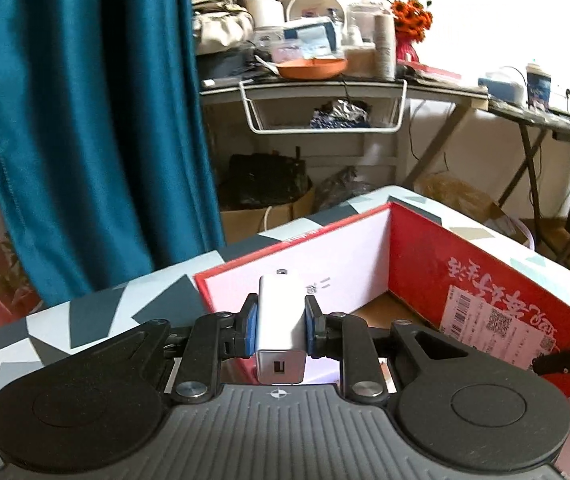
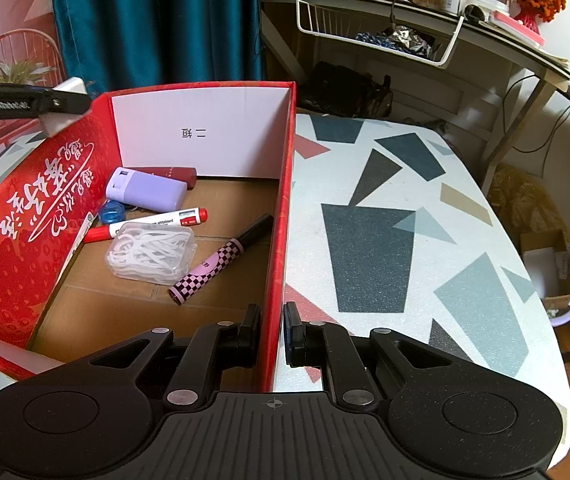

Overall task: Organize rigid objects
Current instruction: 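Carry the white charger into the red box and release it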

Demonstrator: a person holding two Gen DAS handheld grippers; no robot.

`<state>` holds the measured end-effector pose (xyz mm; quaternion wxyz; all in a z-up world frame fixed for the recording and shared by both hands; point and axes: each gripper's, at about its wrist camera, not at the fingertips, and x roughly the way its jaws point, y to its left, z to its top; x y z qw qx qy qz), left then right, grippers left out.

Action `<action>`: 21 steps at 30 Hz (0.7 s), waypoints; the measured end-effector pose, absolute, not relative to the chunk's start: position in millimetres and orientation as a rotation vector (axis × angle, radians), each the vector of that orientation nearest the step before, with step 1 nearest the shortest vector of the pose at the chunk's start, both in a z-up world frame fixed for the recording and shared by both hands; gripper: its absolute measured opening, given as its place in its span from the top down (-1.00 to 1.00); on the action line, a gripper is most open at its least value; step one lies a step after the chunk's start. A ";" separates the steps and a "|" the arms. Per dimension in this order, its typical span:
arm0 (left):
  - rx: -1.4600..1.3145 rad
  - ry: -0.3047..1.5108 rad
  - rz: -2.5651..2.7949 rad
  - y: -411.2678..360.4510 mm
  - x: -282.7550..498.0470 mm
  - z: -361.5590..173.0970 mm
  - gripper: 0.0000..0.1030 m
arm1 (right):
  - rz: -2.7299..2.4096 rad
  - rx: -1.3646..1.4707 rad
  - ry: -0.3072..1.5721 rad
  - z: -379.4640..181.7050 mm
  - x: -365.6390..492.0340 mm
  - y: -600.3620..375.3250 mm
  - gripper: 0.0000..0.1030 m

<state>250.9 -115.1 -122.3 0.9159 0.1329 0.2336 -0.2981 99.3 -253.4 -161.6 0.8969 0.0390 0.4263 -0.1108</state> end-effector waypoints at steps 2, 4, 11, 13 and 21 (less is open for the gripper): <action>0.282 0.493 -0.621 -116.1 254.1 -127.2 0.54 | -0.229 0.081 0.883 -161.6 99.4 -253.5 0.78; 0.288 0.508 -0.632 -117.5 257.4 -131.3 0.54 | -0.227 0.082 0.884 -161.8 99.4 -253.5 0.78; 0.297 0.553 -0.658 -118.7 266.1 -142.2 0.54 | -0.227 0.082 0.884 -162.0 99.7 -253.5 0.78; 0.288 0.560 -0.673 -117.6 267.7 -142.7 0.53 | -0.227 0.081 0.885 -162.1 99.7 -253.5 0.78; 0.232 0.566 -0.645 -107.2 272.1 -135.2 0.39 | -0.229 0.082 0.890 -163.1 100.3 -252.9 0.78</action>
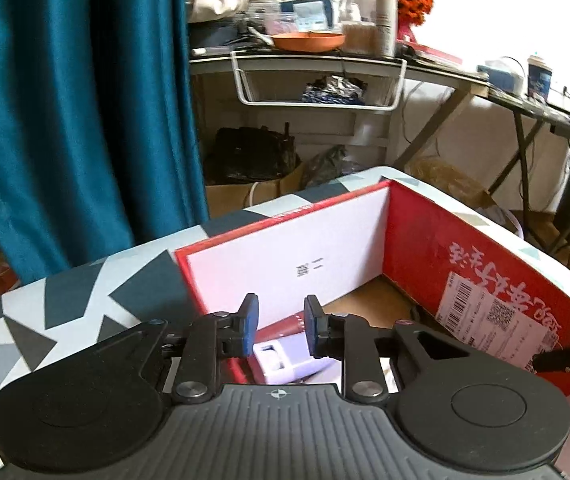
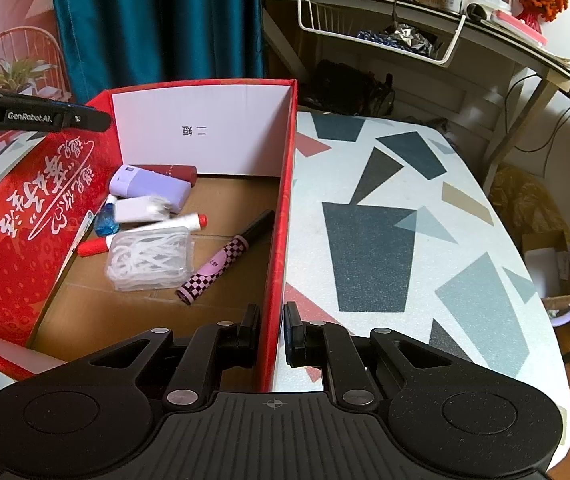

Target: Organize rigid objects

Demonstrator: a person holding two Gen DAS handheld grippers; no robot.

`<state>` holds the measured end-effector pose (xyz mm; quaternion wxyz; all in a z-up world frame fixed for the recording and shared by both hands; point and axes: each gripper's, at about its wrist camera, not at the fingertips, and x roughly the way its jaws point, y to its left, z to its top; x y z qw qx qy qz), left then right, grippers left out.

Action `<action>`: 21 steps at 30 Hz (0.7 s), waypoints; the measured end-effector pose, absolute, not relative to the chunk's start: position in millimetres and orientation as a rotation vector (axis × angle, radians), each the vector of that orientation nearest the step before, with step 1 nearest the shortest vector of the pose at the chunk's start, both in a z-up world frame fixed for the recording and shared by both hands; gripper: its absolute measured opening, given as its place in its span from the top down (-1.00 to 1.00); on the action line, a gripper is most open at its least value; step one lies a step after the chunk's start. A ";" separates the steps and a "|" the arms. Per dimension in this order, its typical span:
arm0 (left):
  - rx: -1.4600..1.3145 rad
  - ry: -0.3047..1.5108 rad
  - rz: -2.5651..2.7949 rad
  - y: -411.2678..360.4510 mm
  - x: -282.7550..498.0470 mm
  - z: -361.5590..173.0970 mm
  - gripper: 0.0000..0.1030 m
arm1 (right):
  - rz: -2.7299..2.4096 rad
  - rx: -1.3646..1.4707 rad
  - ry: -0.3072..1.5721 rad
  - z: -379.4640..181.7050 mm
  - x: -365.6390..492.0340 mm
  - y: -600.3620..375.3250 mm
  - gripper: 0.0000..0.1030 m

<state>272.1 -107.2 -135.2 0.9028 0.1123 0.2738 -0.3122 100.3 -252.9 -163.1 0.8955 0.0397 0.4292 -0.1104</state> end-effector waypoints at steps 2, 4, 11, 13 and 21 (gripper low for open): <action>0.209 0.567 -0.627 -101.5 272.9 -131.7 0.25 | -0.230 0.084 0.891 -162.9 100.2 -252.9 0.77; 0.182 0.567 -0.629 -95.6 272.1 -126.3 0.19 | -0.232 0.086 0.890 -161.5 100.7 -253.2 0.77; 0.121 0.547 -0.564 -72.9 260.0 -103.5 -0.36 | -0.233 0.086 0.857 -144.2 99.9 -253.7 0.39; 0.098 0.537 -0.544 -64.6 254.3 -96.2 -0.63 | -0.232 0.075 0.836 -134.6 99.3 -252.2 0.21; 0.026 0.477 -0.489 -34.2 216.9 -57.0 -1.00 | -0.208 0.058 0.740 -86.6 95.1 -249.1 -0.91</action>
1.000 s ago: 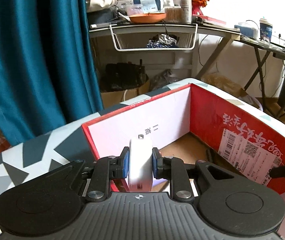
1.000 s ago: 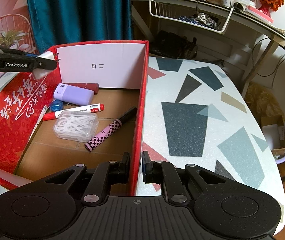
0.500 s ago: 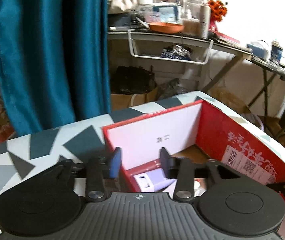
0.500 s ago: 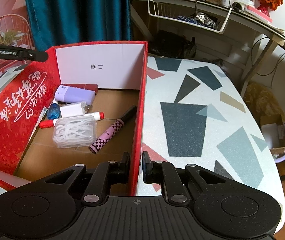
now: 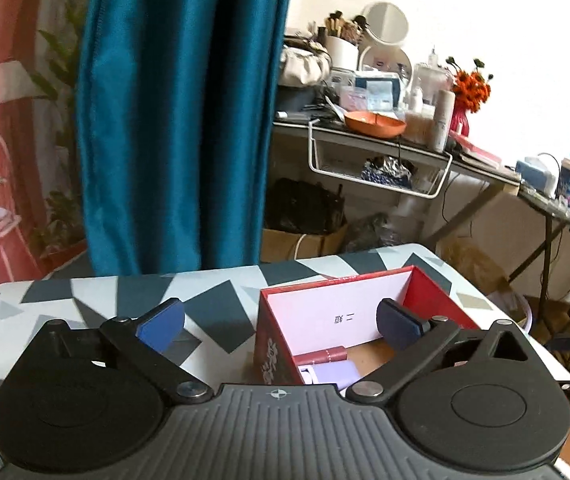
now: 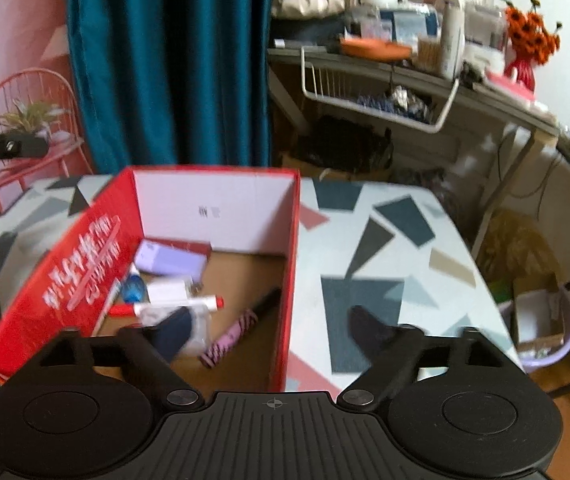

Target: Organize rigid objects

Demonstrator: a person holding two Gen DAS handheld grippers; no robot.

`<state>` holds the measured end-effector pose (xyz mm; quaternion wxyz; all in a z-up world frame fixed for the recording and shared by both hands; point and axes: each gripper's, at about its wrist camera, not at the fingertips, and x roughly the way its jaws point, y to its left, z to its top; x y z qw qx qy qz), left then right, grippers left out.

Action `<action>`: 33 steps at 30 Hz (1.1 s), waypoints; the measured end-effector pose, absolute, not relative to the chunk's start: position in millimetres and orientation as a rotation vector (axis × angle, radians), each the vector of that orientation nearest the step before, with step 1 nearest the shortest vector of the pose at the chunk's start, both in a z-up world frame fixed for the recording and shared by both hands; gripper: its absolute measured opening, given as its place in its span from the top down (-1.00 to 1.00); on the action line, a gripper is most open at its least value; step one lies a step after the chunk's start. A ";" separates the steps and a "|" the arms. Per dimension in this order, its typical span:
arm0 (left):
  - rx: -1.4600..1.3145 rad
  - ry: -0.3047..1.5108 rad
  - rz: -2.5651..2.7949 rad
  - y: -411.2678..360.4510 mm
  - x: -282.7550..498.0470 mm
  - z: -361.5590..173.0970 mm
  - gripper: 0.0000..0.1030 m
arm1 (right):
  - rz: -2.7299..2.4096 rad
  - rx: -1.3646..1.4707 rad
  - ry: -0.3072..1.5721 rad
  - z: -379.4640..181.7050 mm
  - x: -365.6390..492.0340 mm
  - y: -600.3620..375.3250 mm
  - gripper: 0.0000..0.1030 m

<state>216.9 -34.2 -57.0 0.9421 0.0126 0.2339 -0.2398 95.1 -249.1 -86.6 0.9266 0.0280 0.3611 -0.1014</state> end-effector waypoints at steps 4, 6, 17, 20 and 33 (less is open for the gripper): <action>-0.019 0.414 -0.446 -15.2 193.4 -33.5 -1.00 | -0.175 0.070 0.683 -57.0 92.7 -246.4 -0.99; -0.045 0.401 -0.432 -5.9 183.1 -22.3 -1.00 | -0.145 0.110 0.657 -42.1 90.7 -246.6 -0.99; 0.031 0.413 -0.204 11.0 104.2 27.2 -1.00 | -0.098 0.107 0.525 23.2 56.9 -216.2 -0.99; -0.014 0.408 -0.206 18.2 80.6 30.9 -1.00 | -0.090 0.098 0.509 31.5 42.2 -204.2 -0.99; 0.065 0.369 -0.006 17.3 2.7 40.9 -1.00 | -0.113 0.101 0.431 55.3 -29.3 -162.1 -0.99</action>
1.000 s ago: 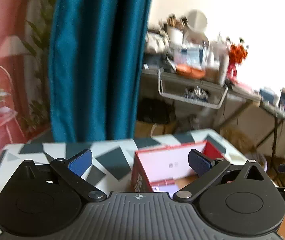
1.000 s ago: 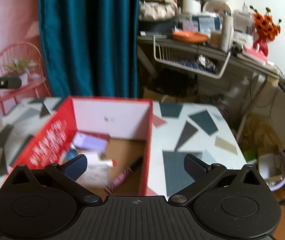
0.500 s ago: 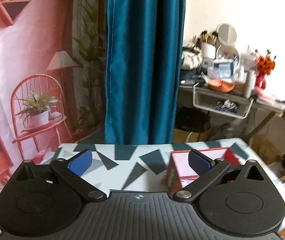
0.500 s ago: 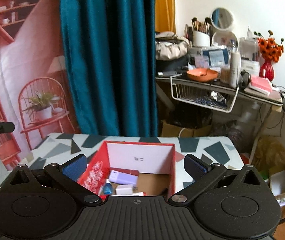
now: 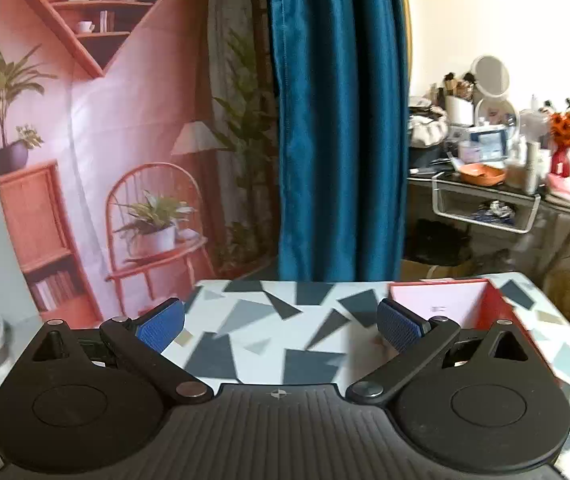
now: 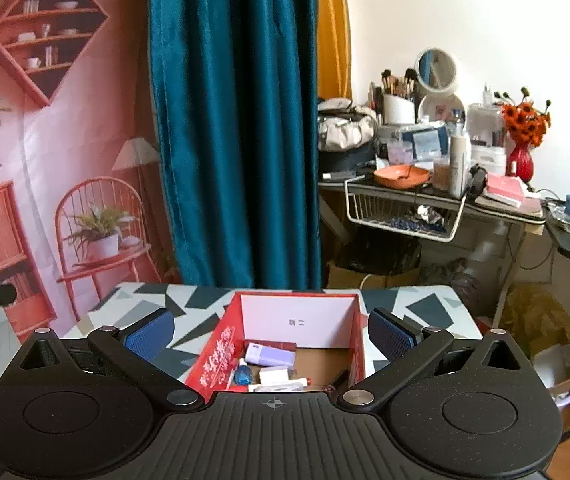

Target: Organize rigid objects

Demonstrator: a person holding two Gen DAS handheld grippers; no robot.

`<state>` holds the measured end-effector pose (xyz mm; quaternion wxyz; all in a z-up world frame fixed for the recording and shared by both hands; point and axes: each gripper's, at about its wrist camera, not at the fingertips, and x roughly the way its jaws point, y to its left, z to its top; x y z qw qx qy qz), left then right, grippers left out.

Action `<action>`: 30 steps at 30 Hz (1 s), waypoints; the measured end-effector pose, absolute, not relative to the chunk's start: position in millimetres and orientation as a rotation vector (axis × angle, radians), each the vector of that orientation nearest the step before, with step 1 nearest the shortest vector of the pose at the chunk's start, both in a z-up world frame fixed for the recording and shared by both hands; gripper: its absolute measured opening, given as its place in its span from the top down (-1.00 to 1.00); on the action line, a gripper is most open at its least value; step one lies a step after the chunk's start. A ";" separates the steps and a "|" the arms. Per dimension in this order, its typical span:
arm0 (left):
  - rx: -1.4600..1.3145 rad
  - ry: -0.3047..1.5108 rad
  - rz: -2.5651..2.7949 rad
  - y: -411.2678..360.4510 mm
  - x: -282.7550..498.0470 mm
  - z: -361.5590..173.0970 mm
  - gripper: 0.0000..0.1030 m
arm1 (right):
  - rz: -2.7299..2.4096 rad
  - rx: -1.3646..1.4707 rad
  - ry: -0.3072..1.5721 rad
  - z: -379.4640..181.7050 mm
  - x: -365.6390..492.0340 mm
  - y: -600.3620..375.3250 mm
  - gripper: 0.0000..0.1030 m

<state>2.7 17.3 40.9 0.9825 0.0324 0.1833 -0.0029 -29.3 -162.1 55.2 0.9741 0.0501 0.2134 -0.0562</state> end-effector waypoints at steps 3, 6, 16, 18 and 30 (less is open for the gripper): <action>0.040 0.360 -0.023 19.4 -12.8 41.5 -1.00 | -0.119 0.102 0.411 58.2 -44.8 -156.9 -0.99; 0.031 0.351 -0.019 18.0 -20.4 38.9 -1.00 | -0.129 0.107 0.397 59.6 -57.1 -156.4 -0.99; 0.022 0.366 -0.007 18.3 -29.0 34.8 -1.00 | -0.152 0.125 0.379 58.9 -67.8 -161.0 -0.99; 0.019 0.367 0.000 19.5 -30.0 35.0 -1.00 | -0.149 0.124 0.380 59.0 -68.9 -161.1 -0.99; 0.015 0.376 0.012 19.0 -30.1 34.9 -1.00 | -0.151 0.115 0.383 59.1 -69.1 -154.4 -0.99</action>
